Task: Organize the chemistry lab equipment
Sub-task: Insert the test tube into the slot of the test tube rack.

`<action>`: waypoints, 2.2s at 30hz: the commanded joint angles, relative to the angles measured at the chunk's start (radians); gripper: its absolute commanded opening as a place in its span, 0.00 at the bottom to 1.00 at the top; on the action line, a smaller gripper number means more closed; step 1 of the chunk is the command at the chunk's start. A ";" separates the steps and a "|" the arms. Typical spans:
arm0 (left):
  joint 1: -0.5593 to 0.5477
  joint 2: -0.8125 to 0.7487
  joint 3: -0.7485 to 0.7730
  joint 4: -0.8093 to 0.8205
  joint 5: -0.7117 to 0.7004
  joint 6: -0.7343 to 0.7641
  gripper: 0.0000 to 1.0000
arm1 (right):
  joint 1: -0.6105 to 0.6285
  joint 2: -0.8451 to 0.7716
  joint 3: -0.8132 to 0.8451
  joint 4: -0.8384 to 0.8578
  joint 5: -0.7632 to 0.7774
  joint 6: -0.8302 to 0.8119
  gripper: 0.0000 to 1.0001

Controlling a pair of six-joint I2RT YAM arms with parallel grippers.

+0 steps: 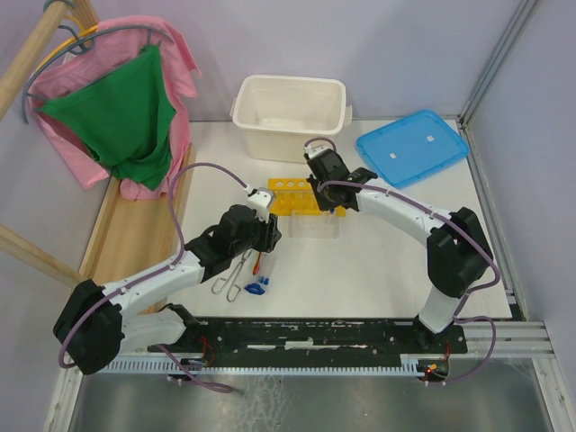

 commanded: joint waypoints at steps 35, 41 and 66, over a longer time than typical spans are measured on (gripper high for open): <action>0.003 0.223 0.160 -0.157 0.188 -0.058 0.27 | 0.020 -0.449 -0.277 0.035 0.077 0.093 0.34; -0.001 0.209 0.157 -0.260 0.114 -0.165 0.27 | 0.020 -0.566 -0.390 0.022 0.101 0.126 0.34; -0.138 0.248 0.084 -0.331 -0.158 -0.348 0.29 | 0.020 -0.686 -0.508 0.049 0.050 0.157 0.34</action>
